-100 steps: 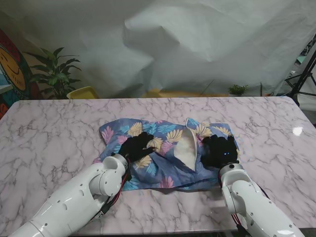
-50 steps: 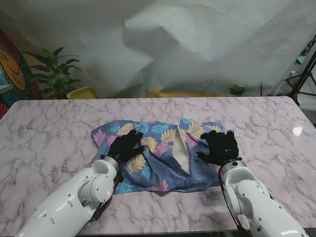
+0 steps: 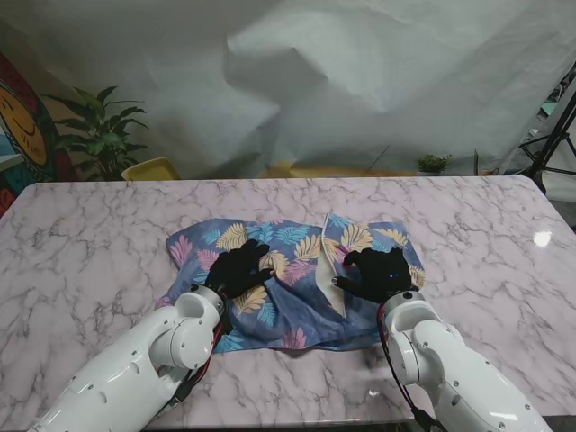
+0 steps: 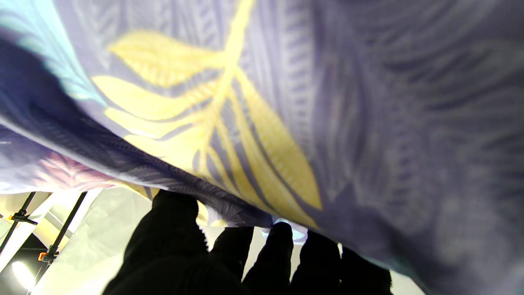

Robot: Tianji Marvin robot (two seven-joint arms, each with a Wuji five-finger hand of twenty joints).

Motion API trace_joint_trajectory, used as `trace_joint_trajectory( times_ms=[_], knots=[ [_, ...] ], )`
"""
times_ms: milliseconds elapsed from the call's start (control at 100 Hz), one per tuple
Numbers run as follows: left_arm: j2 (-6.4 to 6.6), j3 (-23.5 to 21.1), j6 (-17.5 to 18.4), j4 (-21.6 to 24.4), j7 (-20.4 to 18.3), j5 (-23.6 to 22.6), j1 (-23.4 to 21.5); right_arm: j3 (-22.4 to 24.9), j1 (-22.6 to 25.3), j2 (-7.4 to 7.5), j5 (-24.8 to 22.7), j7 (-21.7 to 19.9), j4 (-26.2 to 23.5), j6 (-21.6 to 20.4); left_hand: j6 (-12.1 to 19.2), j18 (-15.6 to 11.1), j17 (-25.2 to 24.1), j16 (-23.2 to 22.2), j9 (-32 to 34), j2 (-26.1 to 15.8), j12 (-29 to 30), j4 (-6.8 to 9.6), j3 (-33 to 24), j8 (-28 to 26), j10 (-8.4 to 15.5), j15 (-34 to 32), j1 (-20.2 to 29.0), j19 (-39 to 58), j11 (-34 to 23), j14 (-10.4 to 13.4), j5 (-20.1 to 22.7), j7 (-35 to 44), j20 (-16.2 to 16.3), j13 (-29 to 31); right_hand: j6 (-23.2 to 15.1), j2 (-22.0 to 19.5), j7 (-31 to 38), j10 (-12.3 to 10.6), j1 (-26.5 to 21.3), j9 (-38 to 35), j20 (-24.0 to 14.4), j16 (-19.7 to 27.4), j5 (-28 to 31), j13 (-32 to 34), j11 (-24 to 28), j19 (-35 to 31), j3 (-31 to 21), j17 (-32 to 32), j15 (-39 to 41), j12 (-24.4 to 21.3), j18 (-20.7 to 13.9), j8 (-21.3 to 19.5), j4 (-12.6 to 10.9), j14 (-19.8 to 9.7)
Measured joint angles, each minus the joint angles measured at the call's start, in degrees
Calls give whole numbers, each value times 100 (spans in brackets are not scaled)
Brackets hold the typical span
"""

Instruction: Put a pillowcase on a pillow

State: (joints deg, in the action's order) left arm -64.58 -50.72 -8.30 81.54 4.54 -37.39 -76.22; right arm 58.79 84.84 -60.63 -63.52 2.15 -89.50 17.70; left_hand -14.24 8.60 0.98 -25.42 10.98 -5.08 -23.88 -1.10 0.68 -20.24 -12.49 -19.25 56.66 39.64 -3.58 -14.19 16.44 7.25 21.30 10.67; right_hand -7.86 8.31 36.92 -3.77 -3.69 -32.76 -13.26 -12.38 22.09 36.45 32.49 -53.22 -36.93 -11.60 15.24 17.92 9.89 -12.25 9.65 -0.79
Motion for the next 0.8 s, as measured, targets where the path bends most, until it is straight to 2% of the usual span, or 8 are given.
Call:
trace_joint_trajectory(
  times_ms=[40,130,170,330,480,680,760,800],
  knots=[
    [-4,13,13,-20,5,28,12,-18,-40,-11,3,113,104,-163,0,0,-4,0,0,0,0,0,0,0,0,0,0,-3,0,-1,0,0,0,0,0,0,34,-4,0,-17,0,0,81,59,0,0,-24,-29,0,0,11,-12,0,-2],
    [-12,49,42,-65,17,84,44,20,-62,-15,17,314,239,-919,0,2,-12,0,0,0,0,0,0,0,0,6,0,-3,0,-2,0,0,0,0,-2,3,54,-91,0,-237,0,-1,223,211,0,0,-113,-109,2,-8,29,-22,0,-79],
    [-17,63,53,-86,24,100,60,25,-61,-12,21,324,240,-1108,-1,4,-12,0,0,0,0,0,0,0,0,7,0,-3,0,-2,0,0,0,-1,-51,5,104,-149,0,-319,0,-1,292,302,0,-9,-228,-133,2,-12,-2,-75,-1,-147],
    [-36,78,104,-113,85,87,101,84,17,6,-18,276,128,-1328,147,87,58,-2,0,0,0,0,0,0,0,7,0,2,0,-2,-18,0,139,-1,-213,121,156,-195,0,-568,0,-2,552,533,0,-18,-575,-205,-8,-52,-2,-136,-1,-214],
    [-52,64,57,-22,286,-240,100,150,101,39,-241,211,29,-1497,199,93,220,-3,0,0,0,0,0,0,-1,7,0,98,0,-2,-18,0,210,-1,-213,121,157,-205,0,-569,0,-3,552,533,0,-18,-706,-244,-9,-54,-2,-145,-1,-278],
    [-53,178,-119,126,387,-491,273,512,373,64,-294,-154,-228,-1889,319,87,115,-3,0,6,0,0,0,-44,-1,7,14,98,0,5,2,39,210,-1,-282,123,157,-268,0,-619,0,-4,482,604,-45,-51,-840,-313,-15,-55,-2,-145,-1,-343],
    [-62,332,-144,67,458,-514,478,585,444,86,-294,-174,-262,-2003,448,81,50,-3,0,136,0,0,-48,-49,0,7,201,74,0,15,16,94,210,-4,-282,123,157,-277,0,-619,0,-55,480,606,-48,-63,-843,-338,-30,-55,-2,-146,-1,-354],
    [-78,412,-129,4,511,-518,595,596,462,97,-295,-174,-266,-2022,563,52,11,-3,0,176,0,-2,-13,-49,0,23,466,-10,0,20,16,116,210,-83,-283,123,157,-277,0,-691,-10,-64,479,609,-54,-63,-845,-339,-31,-55,-2,-146,-1,-357]
  ],
)
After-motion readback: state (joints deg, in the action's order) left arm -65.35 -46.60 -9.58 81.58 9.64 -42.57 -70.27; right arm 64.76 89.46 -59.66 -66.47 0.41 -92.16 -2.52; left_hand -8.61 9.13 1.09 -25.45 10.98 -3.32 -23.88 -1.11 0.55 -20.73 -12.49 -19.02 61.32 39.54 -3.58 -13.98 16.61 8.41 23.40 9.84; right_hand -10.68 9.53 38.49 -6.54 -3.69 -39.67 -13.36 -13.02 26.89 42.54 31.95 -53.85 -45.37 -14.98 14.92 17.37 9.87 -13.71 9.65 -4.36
